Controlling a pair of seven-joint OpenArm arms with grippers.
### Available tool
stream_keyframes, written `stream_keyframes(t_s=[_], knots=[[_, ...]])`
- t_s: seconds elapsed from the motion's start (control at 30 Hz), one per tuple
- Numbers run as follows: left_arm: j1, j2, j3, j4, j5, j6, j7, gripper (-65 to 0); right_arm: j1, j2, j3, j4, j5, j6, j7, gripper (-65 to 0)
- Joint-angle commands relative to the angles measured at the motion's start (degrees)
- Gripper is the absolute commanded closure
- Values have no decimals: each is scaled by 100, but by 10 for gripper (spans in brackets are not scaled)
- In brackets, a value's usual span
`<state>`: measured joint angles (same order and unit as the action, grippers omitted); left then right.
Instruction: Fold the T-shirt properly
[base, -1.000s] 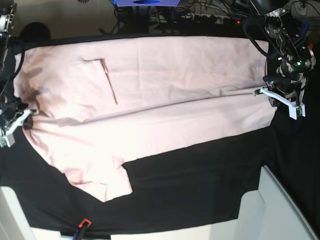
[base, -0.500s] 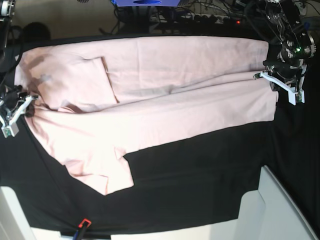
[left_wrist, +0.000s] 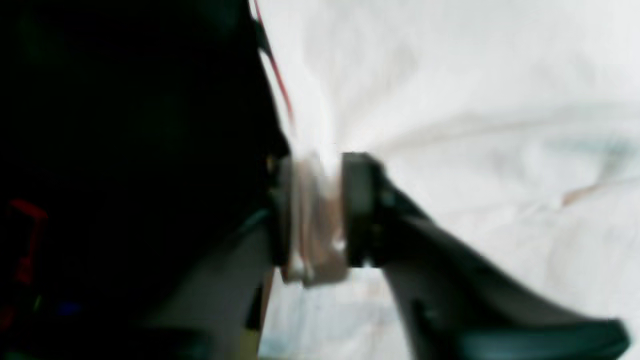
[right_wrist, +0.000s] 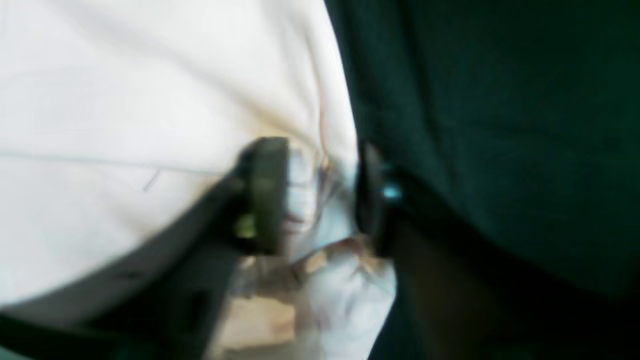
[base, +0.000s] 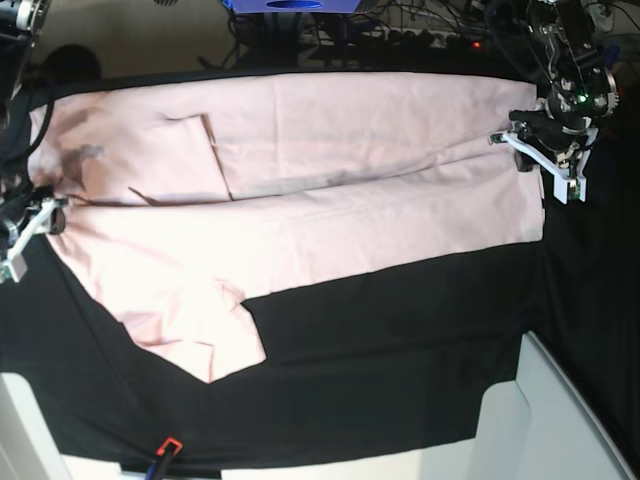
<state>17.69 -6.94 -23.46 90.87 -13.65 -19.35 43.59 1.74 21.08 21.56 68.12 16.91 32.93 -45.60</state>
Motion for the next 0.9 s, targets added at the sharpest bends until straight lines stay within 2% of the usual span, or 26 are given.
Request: stream_keyframes(t_s=[0.0,0.07,0.1,0.2,0.3,0.47,0.57,0.87], knots=[[-33,-66,-14,95,-28,32,-91,-233,33,15,257,243,46,-27,-86,-322],[-24,-66,-40,104,-28,32,-91,-282,15,-126,653,683,46,-27,-420,-402],[-15,-66,-49,122,-28,32,-91,-292,6,-143,758,876,46,-18,-560,-414],[20,-66,-164,175,-37,32,-100,-296,-20,-178,828,1474,46,0,-727,-416],[-15,-58,-629,350,-37,32,-100,-296,244,-161,776,1685,37,0,-754,-422],[-358,-172,-876,403,-28,23,93,-297,1360,138,-402,428,19,0,-701,-422],[-464,-234,-884,438,-28,23,357,-297,1923,156,-886,-627,19,0,-226,-422],[-455,-330,-1060,421,-37,23,375,-296,3206,261,-2081,-3977,19,0,1796,-422]])
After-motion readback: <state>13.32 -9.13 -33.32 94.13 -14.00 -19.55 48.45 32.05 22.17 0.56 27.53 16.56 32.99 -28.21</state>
